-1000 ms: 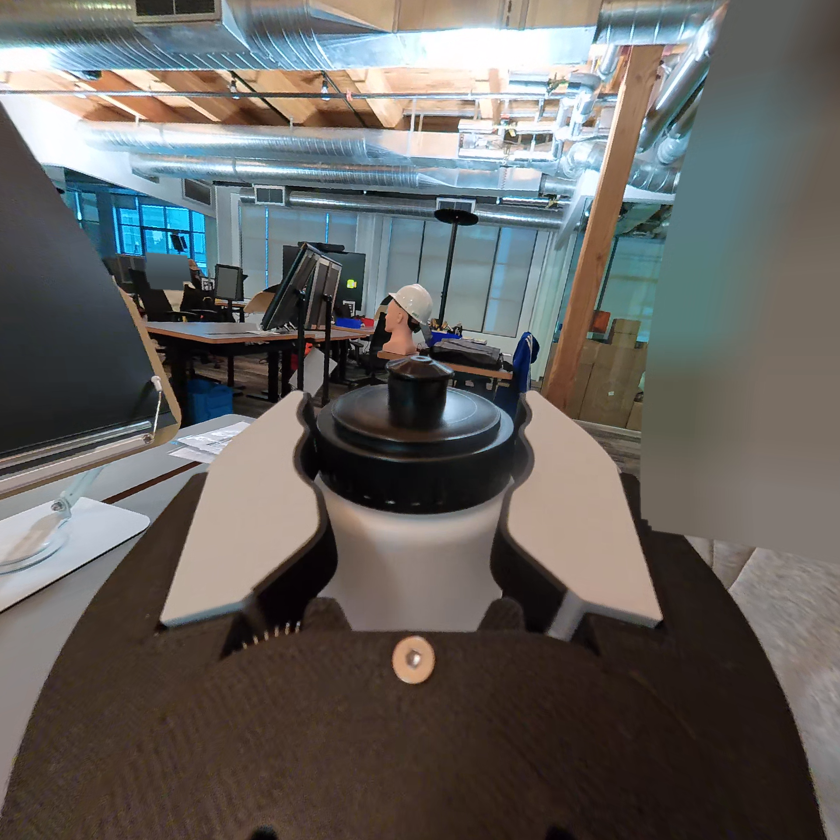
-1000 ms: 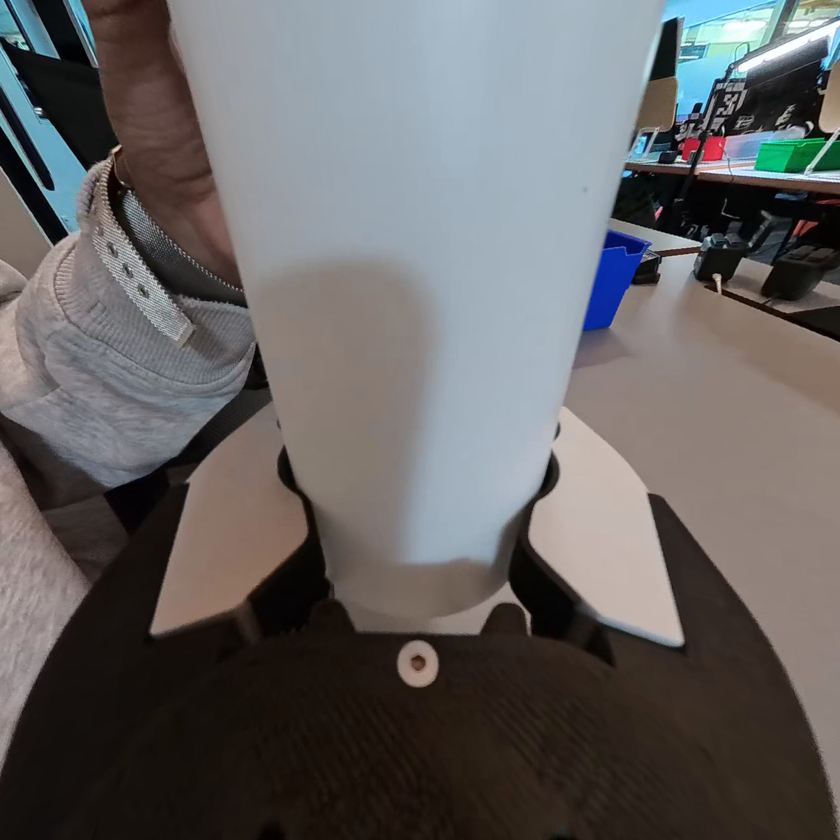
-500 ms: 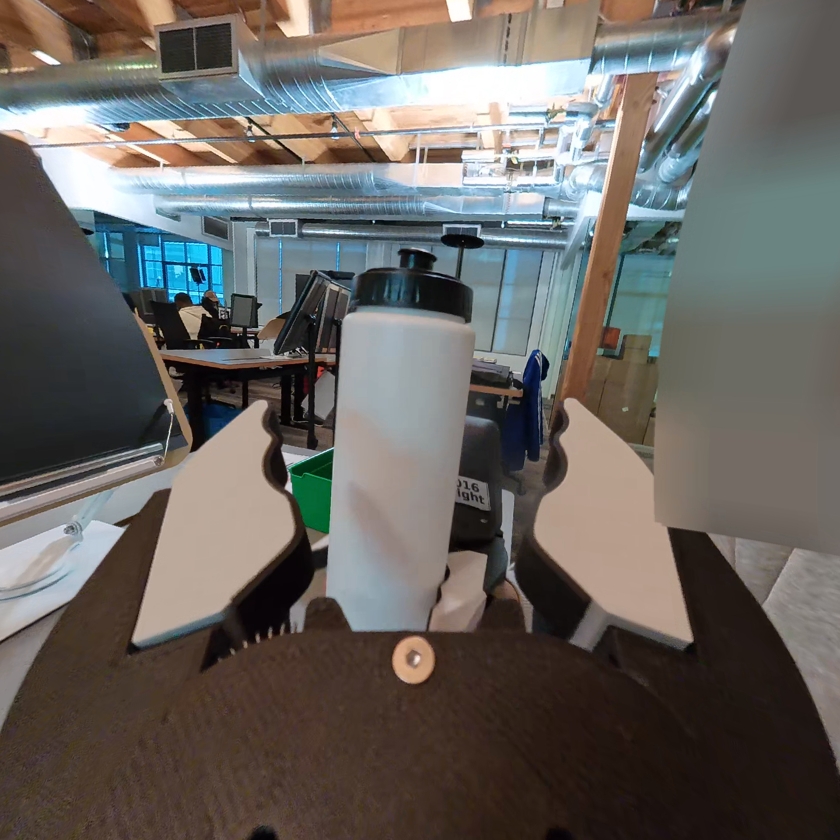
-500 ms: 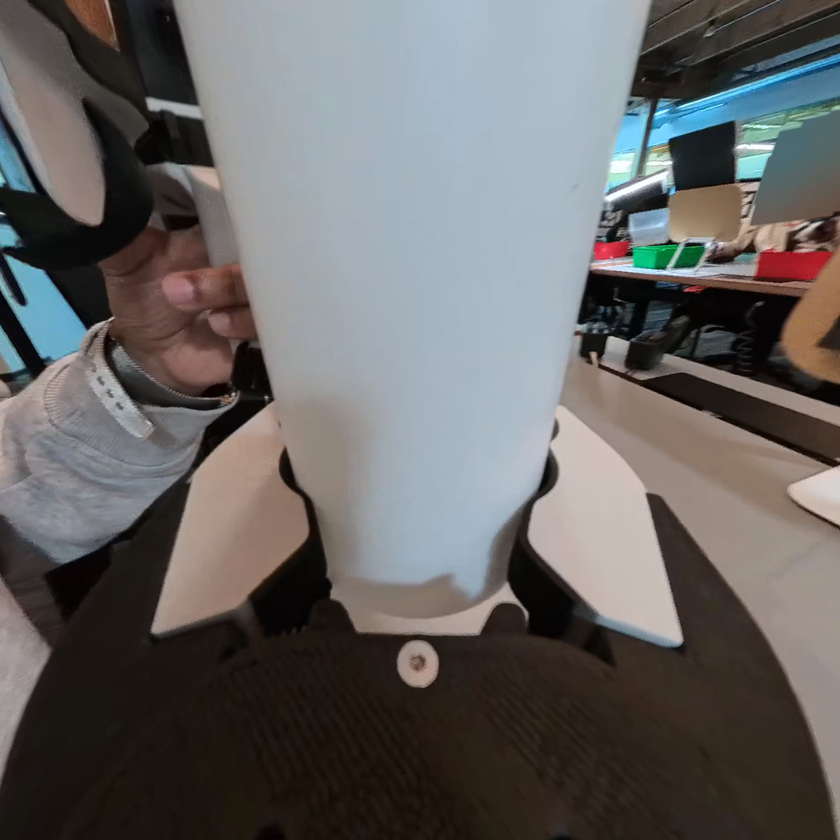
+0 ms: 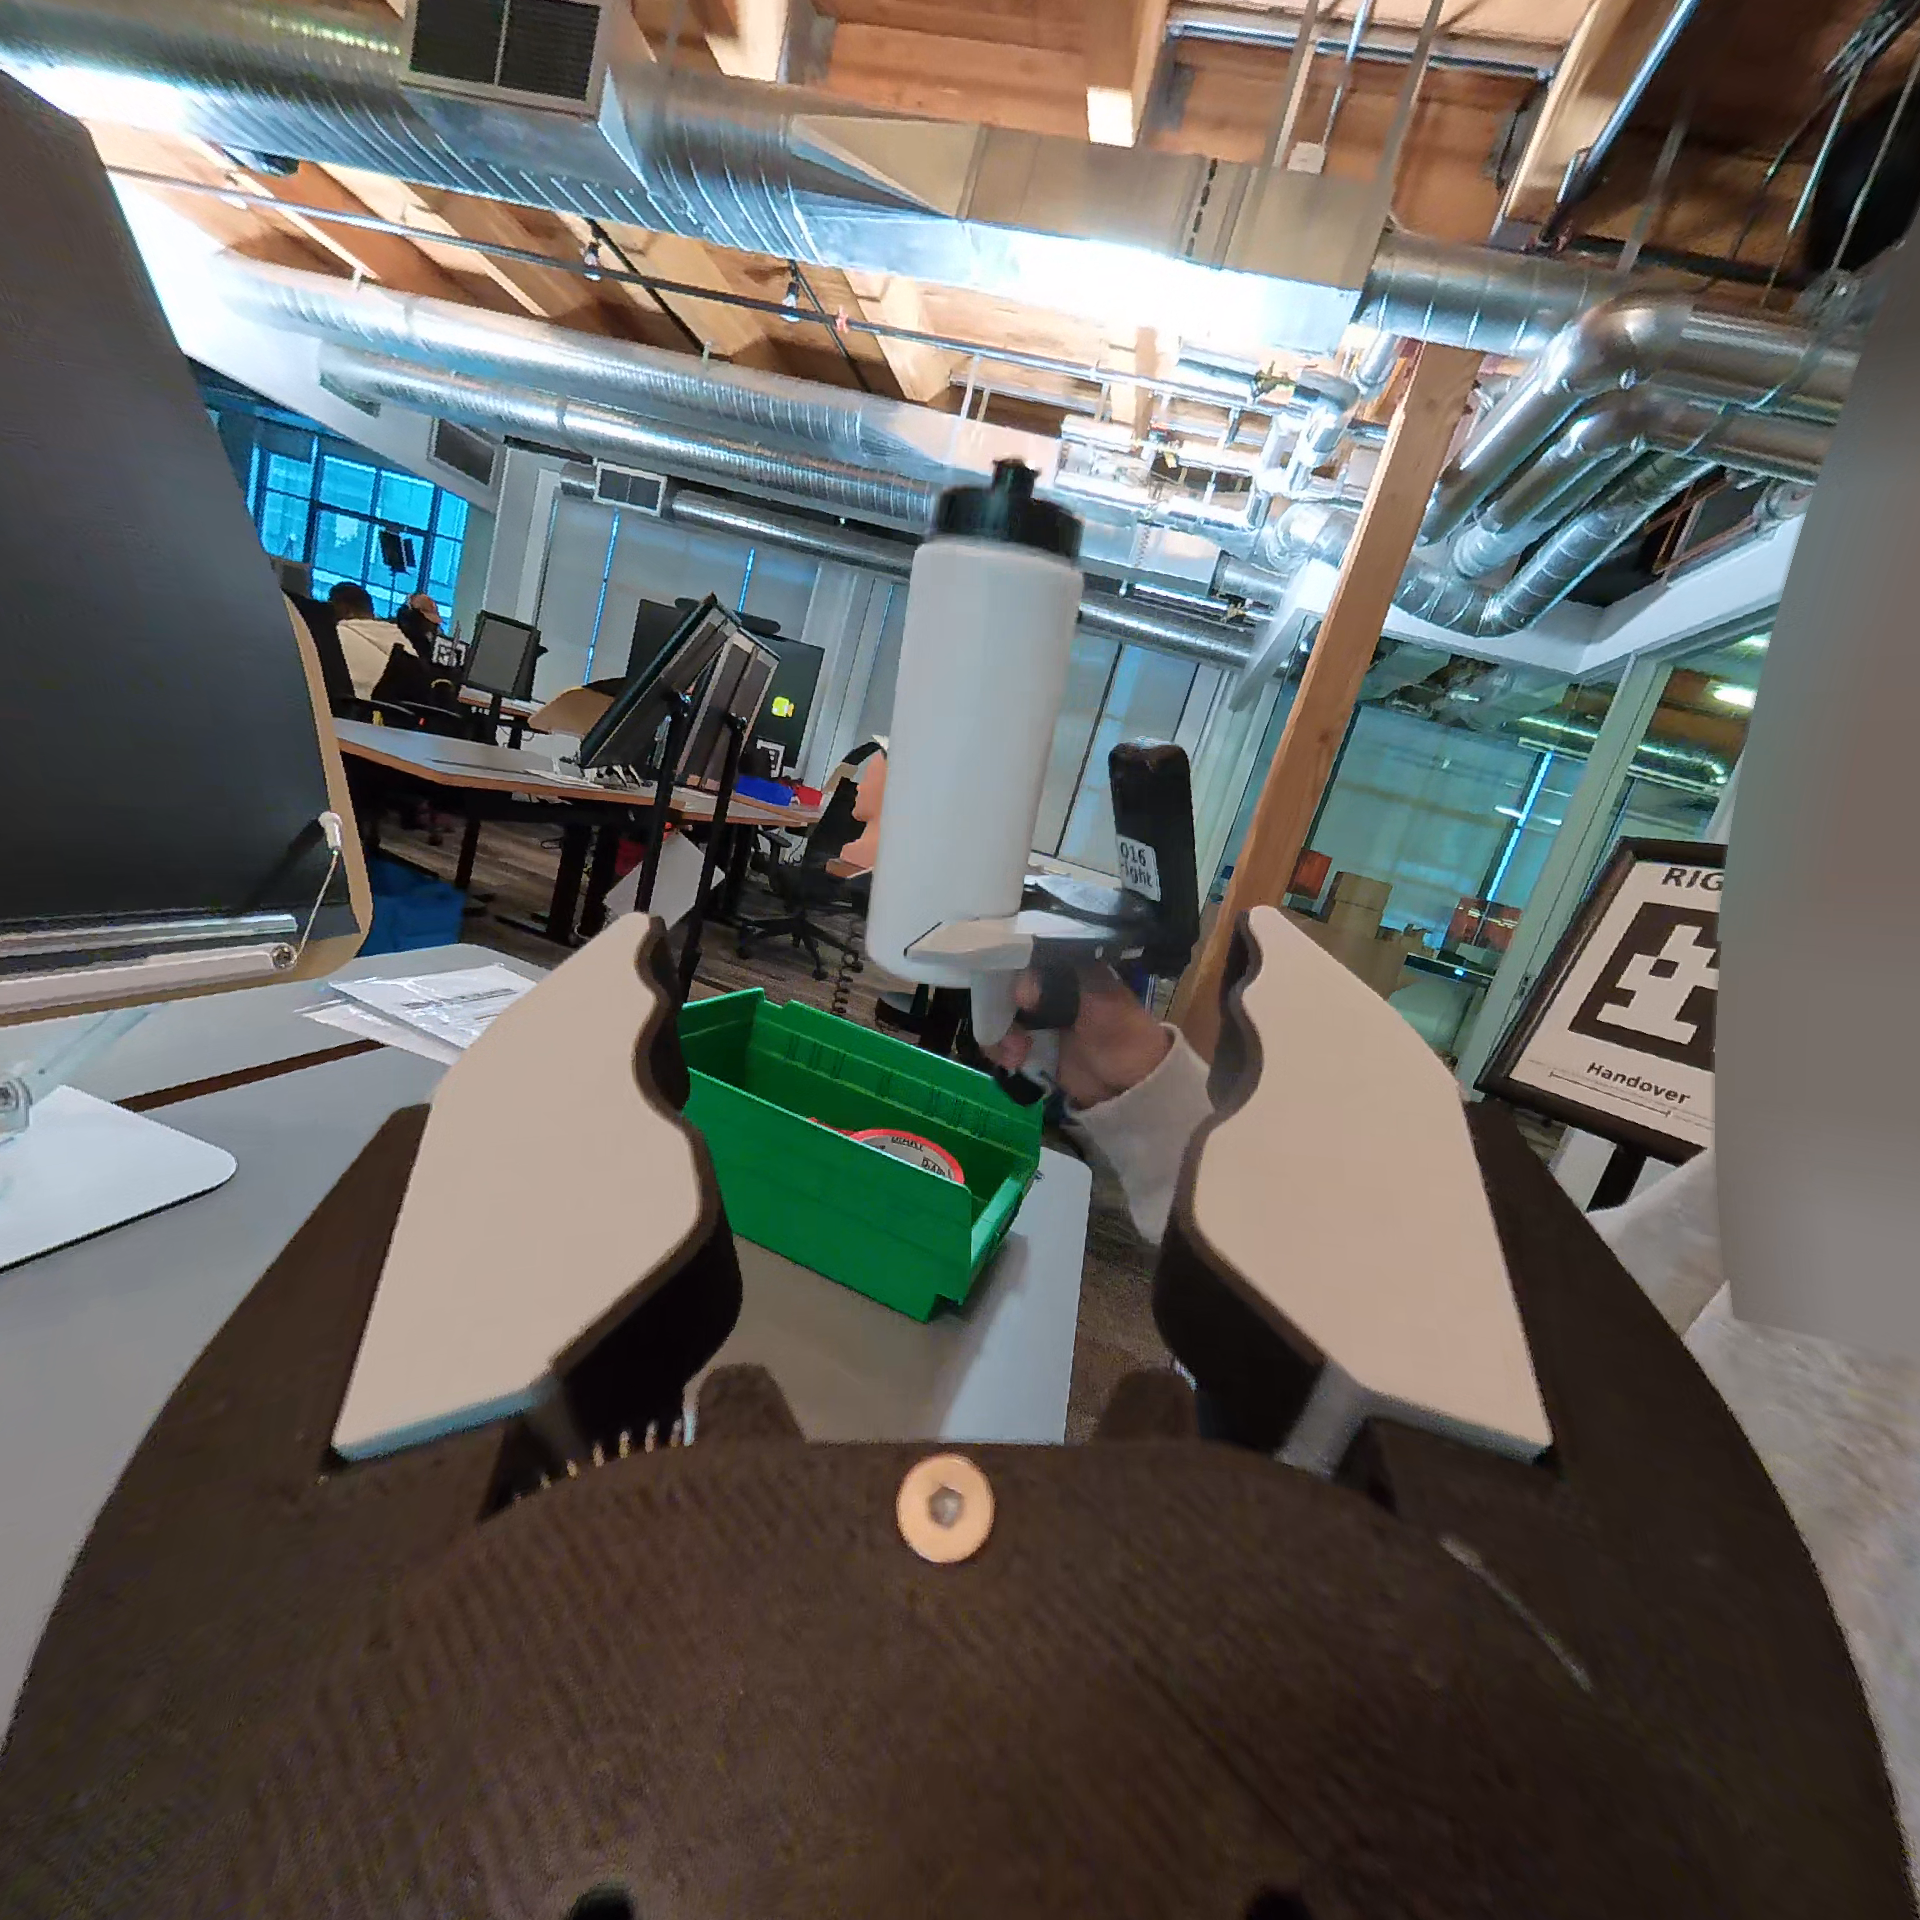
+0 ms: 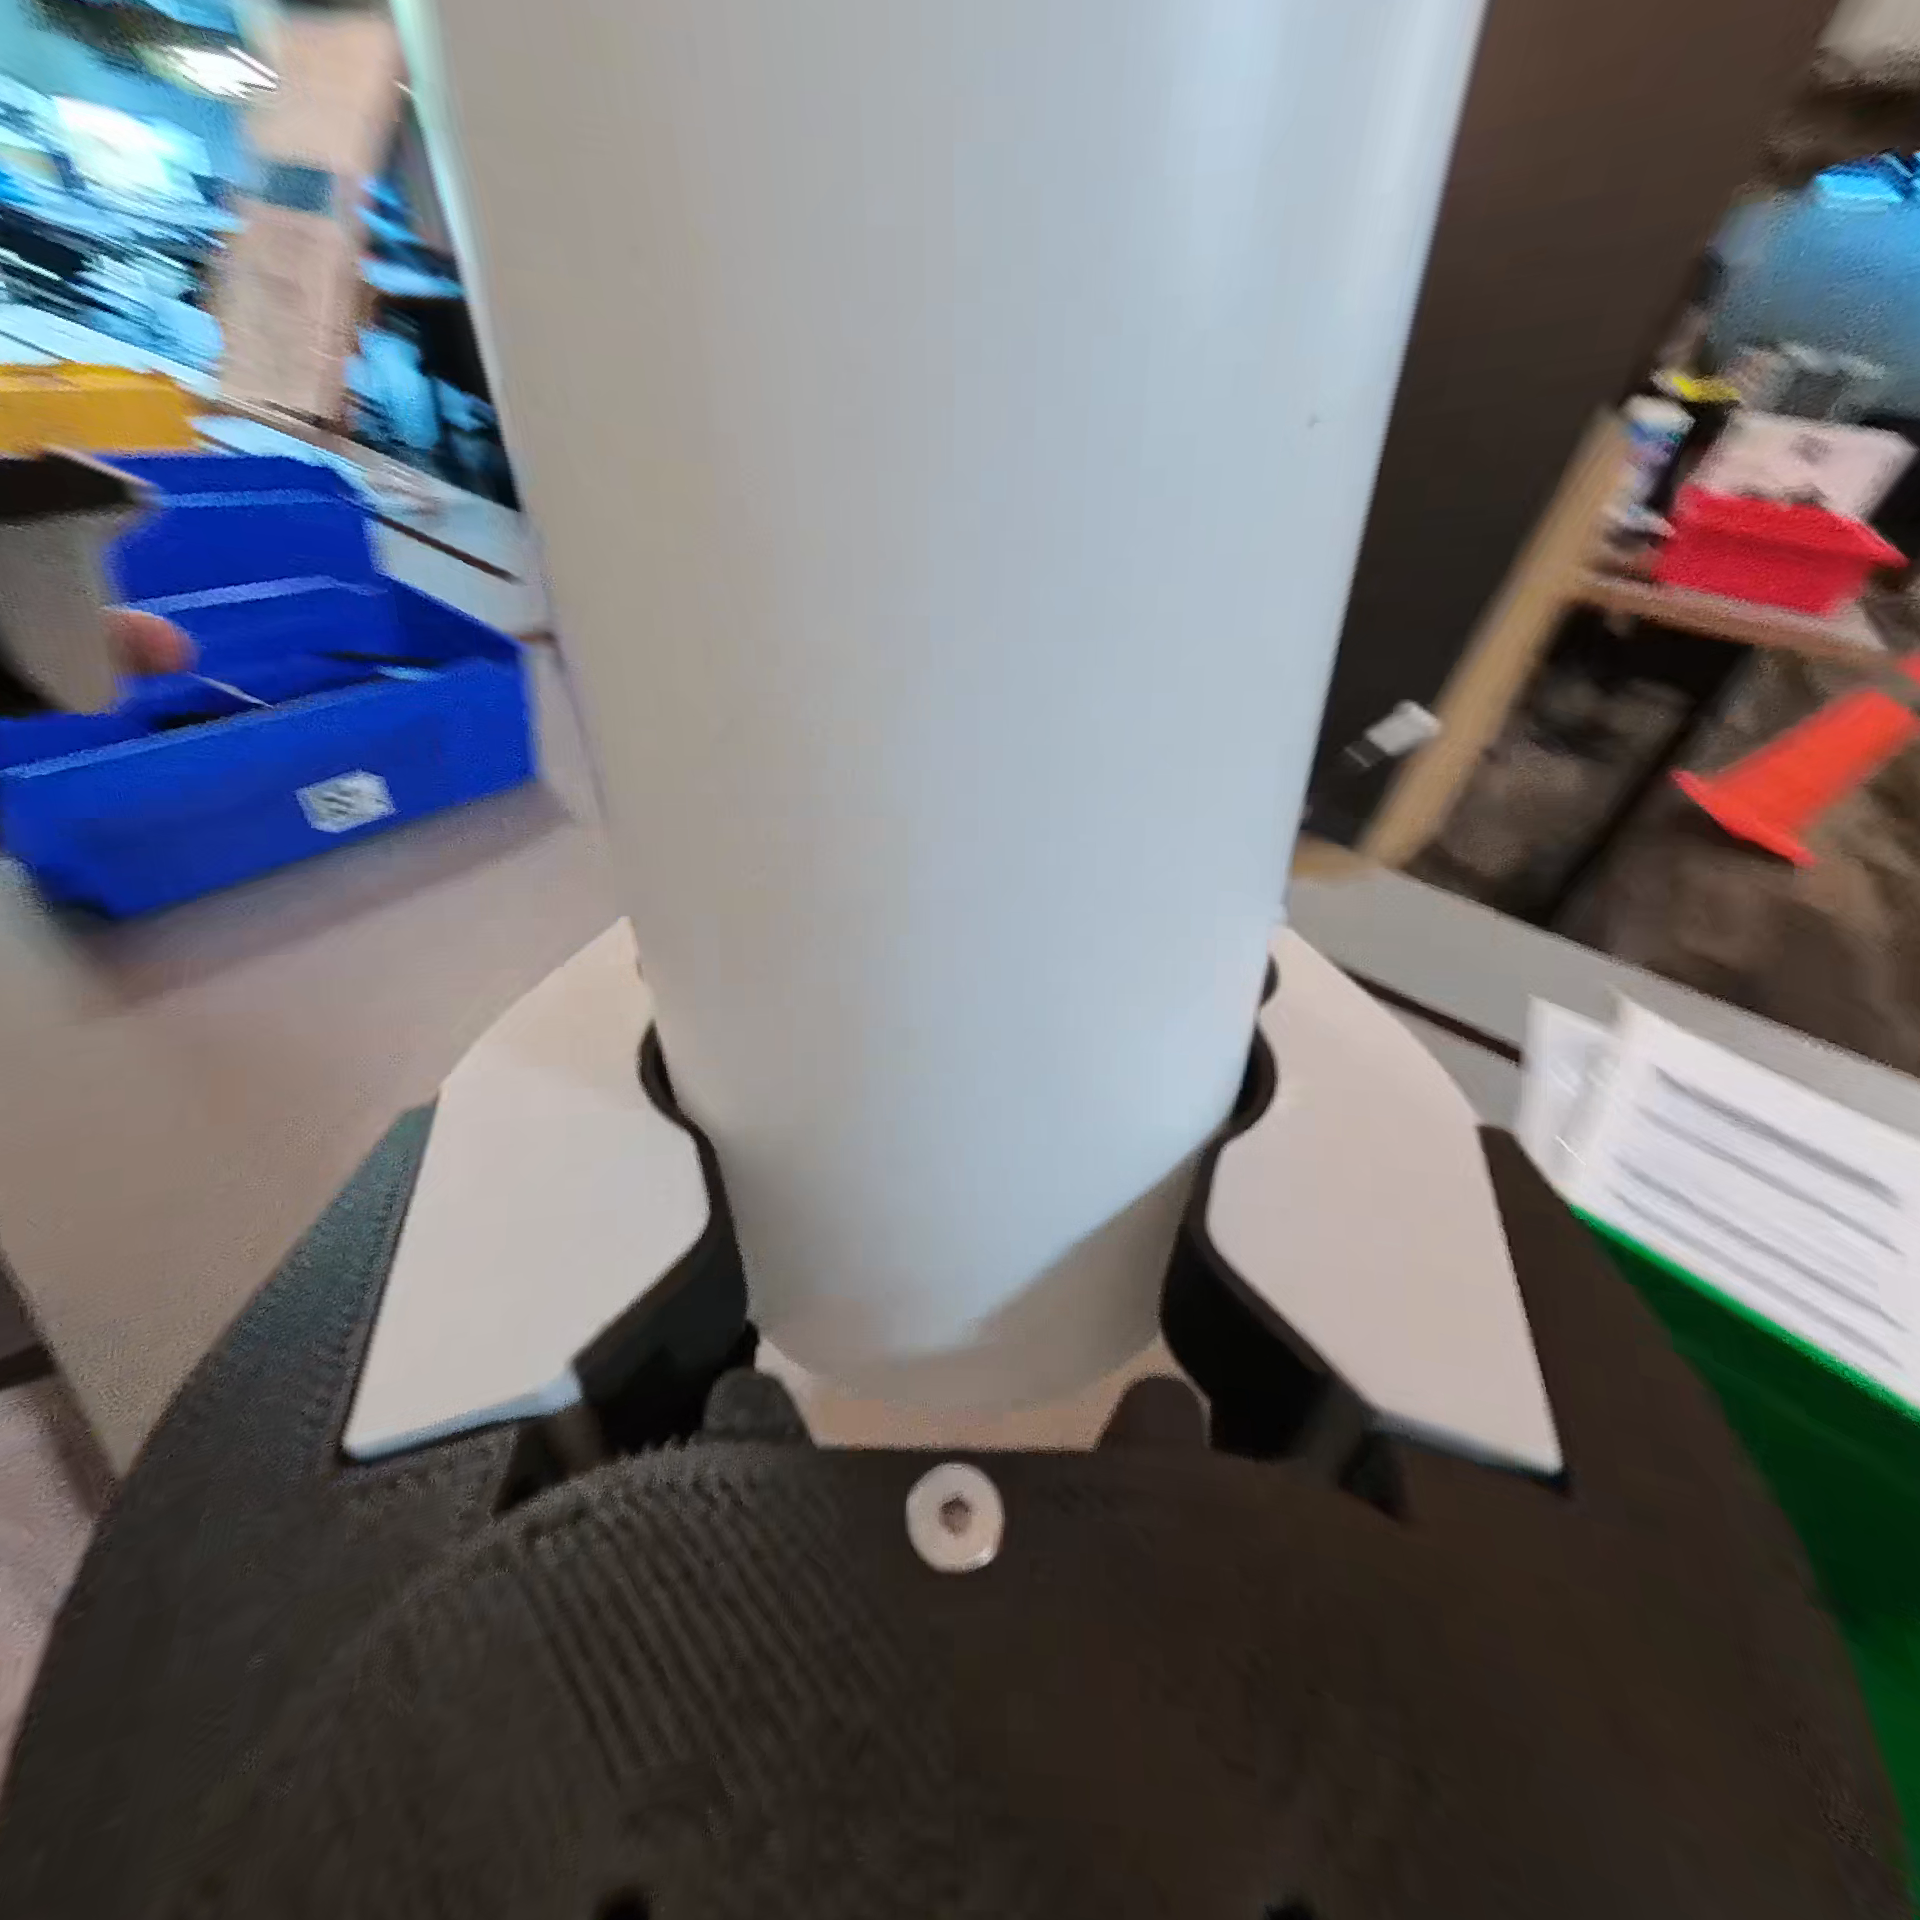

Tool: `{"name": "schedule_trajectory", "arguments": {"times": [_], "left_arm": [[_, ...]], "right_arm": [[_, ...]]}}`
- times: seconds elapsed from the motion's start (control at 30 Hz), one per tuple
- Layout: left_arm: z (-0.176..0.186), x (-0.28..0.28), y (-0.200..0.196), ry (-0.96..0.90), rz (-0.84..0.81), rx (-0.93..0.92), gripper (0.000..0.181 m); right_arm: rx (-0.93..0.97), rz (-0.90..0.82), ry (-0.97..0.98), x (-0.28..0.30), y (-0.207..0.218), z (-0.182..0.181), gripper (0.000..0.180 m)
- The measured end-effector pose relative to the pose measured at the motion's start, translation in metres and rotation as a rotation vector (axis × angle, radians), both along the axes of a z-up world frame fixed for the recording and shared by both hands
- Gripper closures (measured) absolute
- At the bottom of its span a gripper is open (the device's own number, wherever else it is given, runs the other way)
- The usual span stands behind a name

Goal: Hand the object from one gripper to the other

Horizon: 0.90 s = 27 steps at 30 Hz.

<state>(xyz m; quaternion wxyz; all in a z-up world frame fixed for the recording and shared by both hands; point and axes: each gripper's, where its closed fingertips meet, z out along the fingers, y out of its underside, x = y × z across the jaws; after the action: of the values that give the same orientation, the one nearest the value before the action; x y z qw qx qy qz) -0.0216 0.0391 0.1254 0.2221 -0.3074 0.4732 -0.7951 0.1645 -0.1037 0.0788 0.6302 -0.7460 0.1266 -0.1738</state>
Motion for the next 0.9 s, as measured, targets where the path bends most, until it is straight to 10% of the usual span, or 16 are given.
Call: {"name": "schedule_trajectory", "arguments": {"times": [0.23, 0.53, 0.9], "left_arm": [[-0.015, 0.011, -0.002, 0.049, -0.013, -0.014, 0.082], [-0.023, 0.016, 0.0, 0.085, -0.037, -0.059, 0.082], [-0.024, 0.017, 0.01, 0.097, -0.047, -0.114, 0.083]], "right_arm": [[-0.144, -0.255, 0.347, 0.064, -0.105, -0.085, 0.075], [-0.311, -0.275, 0.801, 0.069, -0.116, -0.197, 0.075], [-0.197, -0.207, 0.779, 0.068, -0.109, -0.166, 0.06]]}}
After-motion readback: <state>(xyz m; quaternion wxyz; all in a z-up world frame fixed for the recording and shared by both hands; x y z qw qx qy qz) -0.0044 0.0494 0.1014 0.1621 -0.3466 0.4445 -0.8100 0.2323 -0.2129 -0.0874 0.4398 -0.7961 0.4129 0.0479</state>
